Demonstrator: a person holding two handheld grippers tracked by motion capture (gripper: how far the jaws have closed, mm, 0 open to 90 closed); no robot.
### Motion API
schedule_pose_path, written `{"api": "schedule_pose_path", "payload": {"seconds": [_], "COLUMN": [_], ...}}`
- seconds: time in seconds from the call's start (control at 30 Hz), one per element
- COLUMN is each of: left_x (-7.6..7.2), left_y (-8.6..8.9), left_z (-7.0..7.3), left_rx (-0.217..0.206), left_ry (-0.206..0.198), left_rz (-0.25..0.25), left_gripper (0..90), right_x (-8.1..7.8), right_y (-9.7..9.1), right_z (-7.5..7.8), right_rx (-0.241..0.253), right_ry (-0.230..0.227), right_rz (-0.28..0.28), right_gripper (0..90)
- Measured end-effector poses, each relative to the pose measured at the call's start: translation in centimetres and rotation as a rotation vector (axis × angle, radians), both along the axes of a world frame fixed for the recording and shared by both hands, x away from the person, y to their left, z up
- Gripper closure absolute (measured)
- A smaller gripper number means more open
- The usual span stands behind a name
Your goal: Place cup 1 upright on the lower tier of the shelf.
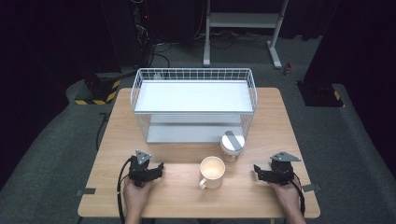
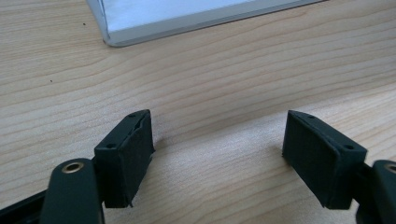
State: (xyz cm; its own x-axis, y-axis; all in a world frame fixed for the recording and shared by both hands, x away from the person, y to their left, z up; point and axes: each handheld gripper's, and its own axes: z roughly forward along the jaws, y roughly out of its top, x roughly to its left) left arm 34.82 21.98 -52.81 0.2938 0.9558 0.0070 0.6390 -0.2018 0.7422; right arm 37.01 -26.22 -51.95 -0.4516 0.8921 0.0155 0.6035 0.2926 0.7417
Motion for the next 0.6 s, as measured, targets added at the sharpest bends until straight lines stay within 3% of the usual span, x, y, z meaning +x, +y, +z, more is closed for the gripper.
{"api": "schedule_pose_path", "payload": {"seconds": [0.3,0.6], "left_x": [0.0,0.0], "left_y": [0.0,0.0], "left_z": [0.0,0.0], "left_rx": [0.000,0.003], "left_ry": [0.000,0.001], "left_rz": [0.001,0.000], "left_gripper": [24.6,24.4], "right_x": [-0.5,-0.7], "right_y": [0.9,1.9], "right_z": [0.8,1.5], "right_rx": [0.070,0.098], "right_ry": [-0.032,-0.044], "right_rz": [0.066,0.118], "right_gripper": [14.3,14.0]}}
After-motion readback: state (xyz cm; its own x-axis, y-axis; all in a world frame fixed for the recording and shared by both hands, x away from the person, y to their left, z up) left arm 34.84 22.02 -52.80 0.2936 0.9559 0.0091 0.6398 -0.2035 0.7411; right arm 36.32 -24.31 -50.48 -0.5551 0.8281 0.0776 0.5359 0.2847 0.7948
